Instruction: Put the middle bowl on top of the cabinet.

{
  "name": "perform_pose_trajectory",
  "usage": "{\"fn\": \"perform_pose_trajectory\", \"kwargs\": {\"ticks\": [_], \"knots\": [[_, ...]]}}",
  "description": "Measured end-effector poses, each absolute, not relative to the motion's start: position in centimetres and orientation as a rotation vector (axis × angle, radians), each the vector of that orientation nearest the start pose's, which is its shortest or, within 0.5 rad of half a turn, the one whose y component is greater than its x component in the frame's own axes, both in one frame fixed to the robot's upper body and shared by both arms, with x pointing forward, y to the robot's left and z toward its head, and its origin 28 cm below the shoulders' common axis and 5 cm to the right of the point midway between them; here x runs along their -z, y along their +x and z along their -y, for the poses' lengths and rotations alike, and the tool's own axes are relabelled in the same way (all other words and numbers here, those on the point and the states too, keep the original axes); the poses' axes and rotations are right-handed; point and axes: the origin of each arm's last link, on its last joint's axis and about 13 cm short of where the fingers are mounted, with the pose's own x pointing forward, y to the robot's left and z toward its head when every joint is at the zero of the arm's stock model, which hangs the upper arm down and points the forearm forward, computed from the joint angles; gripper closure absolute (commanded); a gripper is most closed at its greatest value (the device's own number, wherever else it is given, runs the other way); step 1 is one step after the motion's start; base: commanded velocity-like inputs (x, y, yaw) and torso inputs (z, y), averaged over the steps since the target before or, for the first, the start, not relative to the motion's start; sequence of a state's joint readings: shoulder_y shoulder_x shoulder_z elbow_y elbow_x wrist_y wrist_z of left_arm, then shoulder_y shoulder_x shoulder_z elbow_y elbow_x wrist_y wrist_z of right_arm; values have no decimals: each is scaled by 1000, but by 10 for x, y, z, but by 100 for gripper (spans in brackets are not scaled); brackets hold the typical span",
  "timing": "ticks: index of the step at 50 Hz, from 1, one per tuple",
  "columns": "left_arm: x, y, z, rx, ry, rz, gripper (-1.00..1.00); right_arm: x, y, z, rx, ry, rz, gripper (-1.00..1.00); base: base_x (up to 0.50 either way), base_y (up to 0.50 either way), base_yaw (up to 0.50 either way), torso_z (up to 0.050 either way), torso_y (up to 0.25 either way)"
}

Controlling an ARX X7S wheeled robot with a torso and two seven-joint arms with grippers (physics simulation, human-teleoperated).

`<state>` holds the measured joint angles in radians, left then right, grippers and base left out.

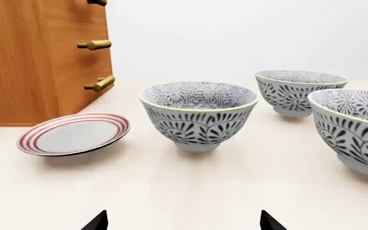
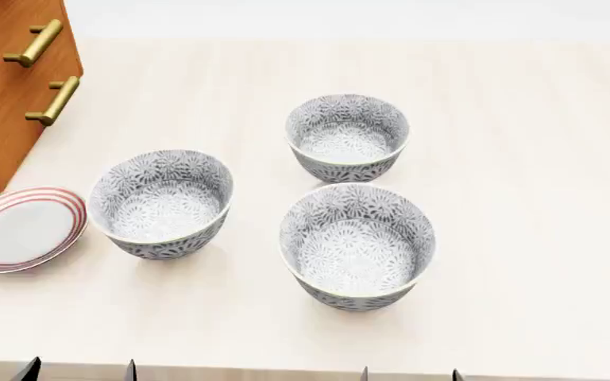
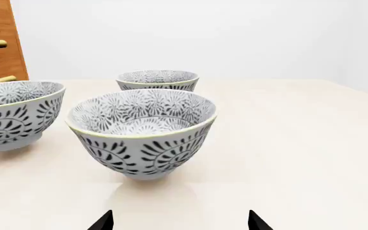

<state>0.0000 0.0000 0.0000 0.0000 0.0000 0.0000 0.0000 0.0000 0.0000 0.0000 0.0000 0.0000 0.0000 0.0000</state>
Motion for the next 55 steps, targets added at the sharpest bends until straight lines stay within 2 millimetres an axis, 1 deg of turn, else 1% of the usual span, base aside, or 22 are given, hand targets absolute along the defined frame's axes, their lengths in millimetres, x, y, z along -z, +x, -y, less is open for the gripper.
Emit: {"fn": "perform_pose_trajectory", "kwargs": {"ticks": [2,16,22,28,33,43,49,51,55], "knots": [[-9,207,-208,-17,19,-10,-100,-8,207,97,-10,13,-14,-100,0,0,0,0,0],[-11,212,-207,-3,12,4,-100,-10,209,98,19,-13,-8,-100,0,0,0,0,0],[-15,212,-206,0,12,17,-100,-17,205,98,33,-23,9,-100,0,0,0,0,0],[-20,211,-205,5,11,32,-100,-32,197,103,72,-29,44,-100,0,0,0,0,0],[-22,210,-204,13,8,41,-100,-49,182,114,154,-37,105,-100,0,0,0,0,0],[-27,209,-203,33,3,64,-100,-88,134,143,378,-60,266,-100,0,0,0,0,0],[-40,214,-205,4,-19,97,-100,-105,112,155,488,-73,351,-100,0,0,0,0,0],[-46,215,-206,-7,-28,115,-100,-108,107,159,519,-82,370,-100,0,0,0,0,0],[-58,214,-206,-19,-44,150,-100,-114,99,165,568,-103,397,-100,0,458,0,0,0]]}}
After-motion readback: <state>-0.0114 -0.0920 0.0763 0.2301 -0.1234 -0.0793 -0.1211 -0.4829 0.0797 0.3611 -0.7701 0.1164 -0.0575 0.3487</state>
